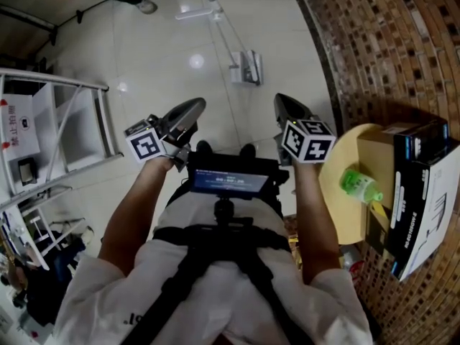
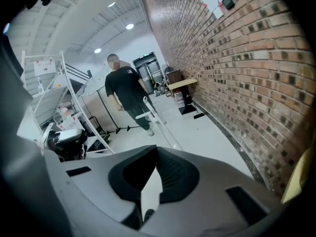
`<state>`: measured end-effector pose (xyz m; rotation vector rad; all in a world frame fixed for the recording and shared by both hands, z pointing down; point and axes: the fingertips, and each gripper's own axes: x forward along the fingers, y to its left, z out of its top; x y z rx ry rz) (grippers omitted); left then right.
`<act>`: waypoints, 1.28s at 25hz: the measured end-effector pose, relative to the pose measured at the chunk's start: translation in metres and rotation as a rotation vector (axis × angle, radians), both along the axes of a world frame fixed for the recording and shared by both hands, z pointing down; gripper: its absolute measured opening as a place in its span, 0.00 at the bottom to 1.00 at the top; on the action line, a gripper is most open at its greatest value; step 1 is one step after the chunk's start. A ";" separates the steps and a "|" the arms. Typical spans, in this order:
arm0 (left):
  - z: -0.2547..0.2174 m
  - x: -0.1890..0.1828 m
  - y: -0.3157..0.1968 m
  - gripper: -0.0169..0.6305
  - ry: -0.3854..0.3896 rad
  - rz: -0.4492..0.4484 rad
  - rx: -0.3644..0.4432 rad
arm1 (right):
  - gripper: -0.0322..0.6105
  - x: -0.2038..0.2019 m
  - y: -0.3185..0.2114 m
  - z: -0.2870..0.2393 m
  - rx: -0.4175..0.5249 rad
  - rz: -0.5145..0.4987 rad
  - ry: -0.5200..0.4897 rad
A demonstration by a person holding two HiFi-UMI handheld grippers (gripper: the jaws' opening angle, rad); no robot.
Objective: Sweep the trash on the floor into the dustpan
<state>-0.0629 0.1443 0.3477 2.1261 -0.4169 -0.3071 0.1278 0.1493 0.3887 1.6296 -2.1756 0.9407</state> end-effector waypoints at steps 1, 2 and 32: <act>-0.001 0.001 0.000 0.07 0.000 0.002 0.001 | 0.05 -0.002 0.002 -0.001 -0.001 -0.012 0.015; -0.001 0.002 -0.001 0.07 -0.003 0.003 0.004 | 0.05 -0.003 0.002 -0.002 0.003 -0.021 0.026; 0.003 0.030 0.011 0.07 0.001 0.055 -0.024 | 0.05 0.011 0.012 0.007 -0.048 -0.045 0.097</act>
